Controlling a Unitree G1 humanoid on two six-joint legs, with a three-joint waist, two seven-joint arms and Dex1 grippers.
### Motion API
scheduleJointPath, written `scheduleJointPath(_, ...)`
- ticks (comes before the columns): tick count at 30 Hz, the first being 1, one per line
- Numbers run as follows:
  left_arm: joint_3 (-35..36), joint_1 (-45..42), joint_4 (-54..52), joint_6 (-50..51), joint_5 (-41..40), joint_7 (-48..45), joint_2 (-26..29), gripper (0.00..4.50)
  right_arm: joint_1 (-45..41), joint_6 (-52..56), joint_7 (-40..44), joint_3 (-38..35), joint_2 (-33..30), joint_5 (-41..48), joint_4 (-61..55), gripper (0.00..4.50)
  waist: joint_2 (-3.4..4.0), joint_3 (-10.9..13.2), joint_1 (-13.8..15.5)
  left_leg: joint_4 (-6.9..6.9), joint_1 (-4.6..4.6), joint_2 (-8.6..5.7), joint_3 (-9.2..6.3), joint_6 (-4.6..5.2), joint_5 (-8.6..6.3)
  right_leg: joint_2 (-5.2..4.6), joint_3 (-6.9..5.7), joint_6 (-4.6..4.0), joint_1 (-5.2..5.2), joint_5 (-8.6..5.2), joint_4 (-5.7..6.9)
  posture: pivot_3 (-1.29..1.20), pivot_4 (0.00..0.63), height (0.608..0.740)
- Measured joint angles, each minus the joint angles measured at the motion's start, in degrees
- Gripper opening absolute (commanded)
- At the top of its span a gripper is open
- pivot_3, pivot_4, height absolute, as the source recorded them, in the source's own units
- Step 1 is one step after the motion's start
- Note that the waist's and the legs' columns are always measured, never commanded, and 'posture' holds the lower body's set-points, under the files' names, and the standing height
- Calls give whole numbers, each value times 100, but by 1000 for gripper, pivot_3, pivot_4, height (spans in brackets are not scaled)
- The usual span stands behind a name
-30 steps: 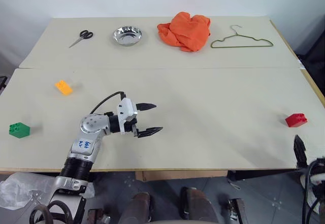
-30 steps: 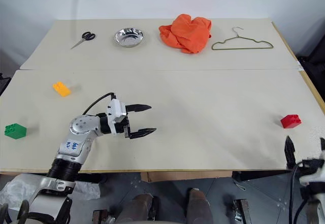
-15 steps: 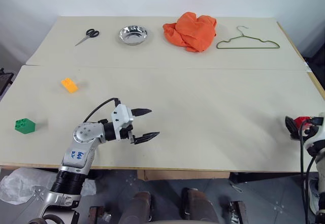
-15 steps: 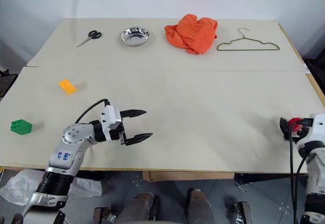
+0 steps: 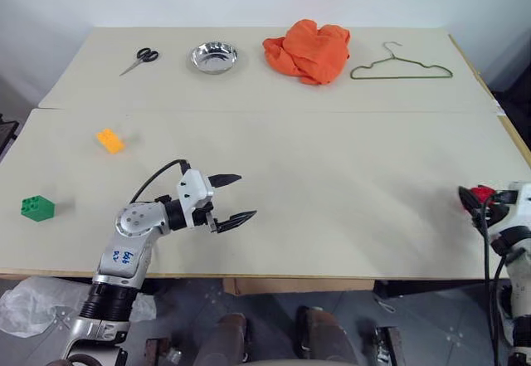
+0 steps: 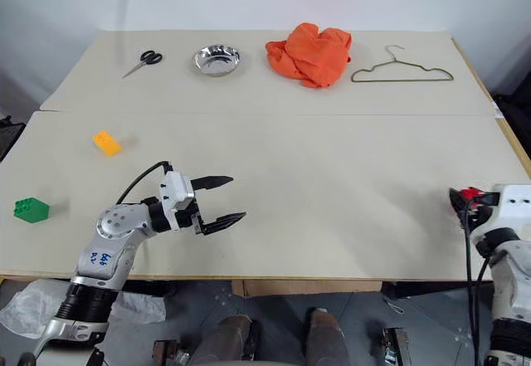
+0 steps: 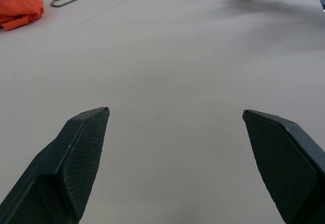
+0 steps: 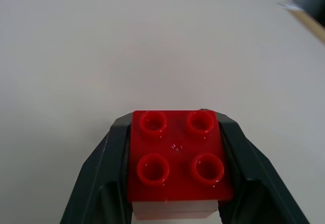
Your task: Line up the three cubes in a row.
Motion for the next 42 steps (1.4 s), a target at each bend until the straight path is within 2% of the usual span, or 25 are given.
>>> scheduleJointPath(4, 182, 105, -78, -2, -18, 53, 55, 4500, -910, -35, 1324, 1604, -145, -247, -976, 1542, 0, 1, -131, 0, 5, 19, 2, -12, 2, 14, -3, -4, -4, -2, 6, 0, 150, 740)
scheduleJointPath(7, 306, 256, -136, -1, -93, 38, 106, 4500, -1730, 100, 2121, 2595, 110, -261, -1115, 1542, 0, 1, -89, 0, -2, 19, -11, -18, 1, 12, -10, -9, -8, -5, 12, 0, 150, 740)
scheduleJointPath(9, 361, 560, -214, 44, -133, -74, 297, 4500, -2281, 434, 2540, 3115, 283, -303, -922, 2270, -1, 2, -82, 0, -7, 18, -14, -16, 0, 8, -11, -10, -8, -4, 16, 0, 150, 740)
scheduleJointPath(10, 372, 803, -274, 80, -145, -163, 420, 4500, -2638, 496, 2724, 3390, 454, -405, -666, 2495, -1, 2, -86, 1, -7, 15, -15, -12, -2, 4, -11, -11, -8, -4, 15, 0, 150, 740)
scheduleJointPath(13, 420, 1238, -408, 112, -162, -242, 500, 4500, -3380, 236, 3168, 3990, 886, -835, 158, 3495, -2, 2, -53, 3, -13, 2, -35, -6, -5, -5, -22, -11, -4, -4, 9, 0, 150, 740)
scheduleJointPath(16, 599, 1472, -604, 118, -182, -111, 501, 4500, -3707, -171, 3569, 4333, 1185, -1129, 849, 4481, -3, 2, -33, 2, -16, -6, -45, -3, -8, -8, -25, -12, -3, -4, 8, 0, 150, 740)
scheduleJointPath(19, 855, 1680, -808, 42, -184, 149, 479, 4500, -3816, -517, 3909, 4499, 1473, -1337, 1503, 4481, -3, 2, -81, -2, -16, -8, -43, -2, -9, -8, -24, -12, -5, -4, 10, 0, 150, 740)
scheduleJointPath(23, 946, 1949, -1100, 12, -185, 349, 429, 4500, -3808, -706, 4141, 4537, 1564, -1403, 1717, 4481, -2, 3, -97, -2, -15, -6, -41, -3, -9, -6, -24, -12, -7, -4, 12, 0, 150, 740)
scheduleJointPath(30, 956, 2257, -1278, 27, -188, 543, 370, 4500, -3738, -828, 4196, 4208, 1557, -1312, 1519, 4481, -2, 3, -89, -1, -14, -3, -39, -7, -10, -5, -23, -12, -7, -4, 13, 0, 150, 740)
scheduleJointPath(35, 974, 2243, -1281, 82, -235, 604, 370, 4500, -3669, -790, 3845, 3820, 1483, -1291, 1216, 4481, -2, 3, -89, -3, -14, -4, -39, -8, -11, -5, -23, -13, -8, -4, 13, 0, 150, 740)
scheduleJointPath(39, 1197, 2060, -1230, 105, -395, 741, 328, 4500, -3206, -529, 3628, 3578, 1456, -1093, 554, 4481, -3, 3, -78, -3, -14, -2, -39, -9, -12, -5, -24, -14, -7, -5, 12, 0, 150, 740)
scheduleJointPath(40, 1319, 2047, -1215, 133, -469, 807, 321, 4500, -3062, -465, 3580, 3565, 1452, -1061, 403, 4093, -3, 3, -80, -3, -14, -2, -39, -9, -12, -4, -23, -14, -7, -5, 13, 0, 150, 740)
scheduleJointPath(42, 1526, 2040, -1144, 169, -596, 911, 268, 4500, -2906, -373, 3449, 3558, 1437, -1060, 235, 3591, -3, 3, -94, -3, -13, -1, -35, -9, -12, -4, -22, -14, -10, -5, 15, 0, 150, 740)
